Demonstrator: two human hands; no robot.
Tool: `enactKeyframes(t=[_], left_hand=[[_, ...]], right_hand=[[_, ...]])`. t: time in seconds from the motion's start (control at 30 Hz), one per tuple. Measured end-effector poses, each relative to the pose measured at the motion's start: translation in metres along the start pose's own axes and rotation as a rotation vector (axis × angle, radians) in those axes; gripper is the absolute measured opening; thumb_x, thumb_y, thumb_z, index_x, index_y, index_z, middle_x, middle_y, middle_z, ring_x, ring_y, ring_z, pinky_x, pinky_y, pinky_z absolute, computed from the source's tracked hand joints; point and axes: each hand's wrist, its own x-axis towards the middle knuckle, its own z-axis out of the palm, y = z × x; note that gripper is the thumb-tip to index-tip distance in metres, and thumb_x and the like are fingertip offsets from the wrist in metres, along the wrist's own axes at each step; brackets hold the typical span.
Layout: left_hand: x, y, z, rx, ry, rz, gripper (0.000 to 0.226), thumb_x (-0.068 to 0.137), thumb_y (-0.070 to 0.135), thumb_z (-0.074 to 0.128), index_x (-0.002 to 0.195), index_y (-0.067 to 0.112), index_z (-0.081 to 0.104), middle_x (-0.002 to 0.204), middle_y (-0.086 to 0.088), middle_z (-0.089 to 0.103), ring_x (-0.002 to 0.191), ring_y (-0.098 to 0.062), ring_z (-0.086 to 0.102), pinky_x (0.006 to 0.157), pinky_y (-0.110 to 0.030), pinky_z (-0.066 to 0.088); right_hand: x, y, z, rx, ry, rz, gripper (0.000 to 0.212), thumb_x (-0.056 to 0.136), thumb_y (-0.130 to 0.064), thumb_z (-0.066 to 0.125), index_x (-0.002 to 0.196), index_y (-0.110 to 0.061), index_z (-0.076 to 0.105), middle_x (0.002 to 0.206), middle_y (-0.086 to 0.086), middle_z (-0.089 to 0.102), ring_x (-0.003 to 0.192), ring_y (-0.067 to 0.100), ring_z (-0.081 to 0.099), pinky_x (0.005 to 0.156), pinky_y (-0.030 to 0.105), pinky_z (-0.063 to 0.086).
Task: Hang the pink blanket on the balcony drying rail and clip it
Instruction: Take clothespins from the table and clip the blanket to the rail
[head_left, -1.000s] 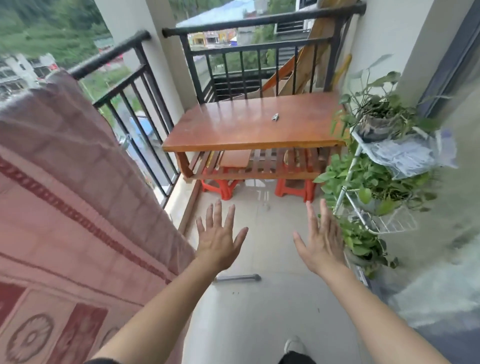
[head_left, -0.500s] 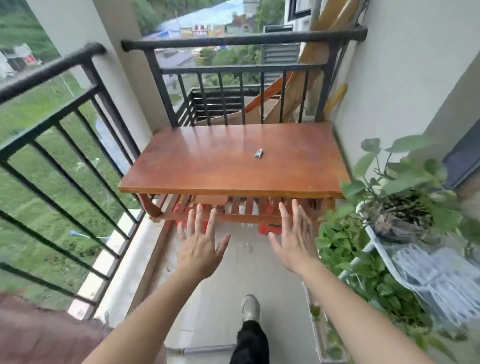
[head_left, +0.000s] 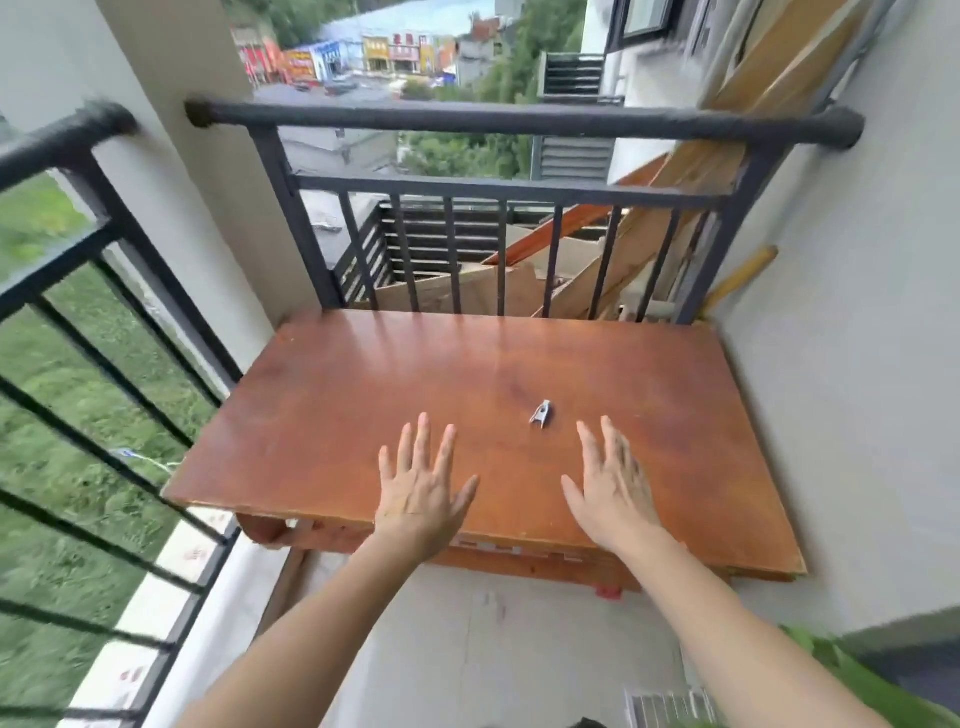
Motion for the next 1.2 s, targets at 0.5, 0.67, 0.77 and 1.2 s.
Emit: enactKeyframes(t=[0.5, 0.67, 0.77, 1.2], left_hand=[[0.128, 0.015, 0.142, -0.133, -0.547, -0.239, 0.071, 0.096, 0.065, 0.018, 0.155, 0.032, -0.003, 0.163, -0.004, -0.013, 0.15, -0.028, -0.004, 0.119, -0.048, 0.012], [0.129, 0.017, 0.171, -0.224, -0.764, -0.403, 0.069, 0.096, 0.063, 0.022, 0.155, 0.029, 0.009, 0.164, -0.001, -0.006, 0.149, -0.028, 0.003, 0.117, -0.05, 0.018], [0.124, 0.024, 0.178, -0.266, -0.798, -0.451, 0.07, 0.096, 0.063, 0.02, 0.155, 0.027, 0.01, 0.163, -0.002, -0.01, 0.149, -0.03, 0.0, 0.118, -0.05, 0.018], [0.027, -0.027, 0.099, -0.407, -0.474, -0.853, 0.062, 0.1, 0.054, 0.02, 0.155, 0.025, 0.014, 0.164, -0.006, -0.001, 0.15, -0.026, -0.004, 0.12, -0.048, 0.007]], right_hand=[[0.217, 0.056, 0.108, -0.198, -0.419, -0.277, 0.092, 0.077, 0.015, 0.046, 0.156, -0.021, 0.015, 0.165, 0.012, 0.004, 0.152, 0.032, 0.008, 0.118, 0.044, 0.021], [0.267, 0.071, 0.142, -0.419, -0.478, -0.58, 0.095, 0.078, 0.009, 0.061, 0.157, -0.015, 0.014, 0.164, 0.017, 0.004, 0.151, 0.036, 0.004, 0.117, 0.044, 0.022], [0.282, 0.07, 0.156, -0.481, -0.481, -0.69, 0.079, 0.087, 0.003, 0.055, 0.156, -0.018, 0.021, 0.161, 0.011, 0.021, 0.149, 0.033, 0.017, 0.115, 0.041, 0.025], [0.241, -0.108, 0.125, -0.028, -0.57, -0.669, 0.03, 0.084, -0.015, 0.064, 0.112, -0.023, 0.054, 0.113, 0.001, 0.059, 0.101, 0.032, 0.063, 0.08, 0.035, 0.047]])
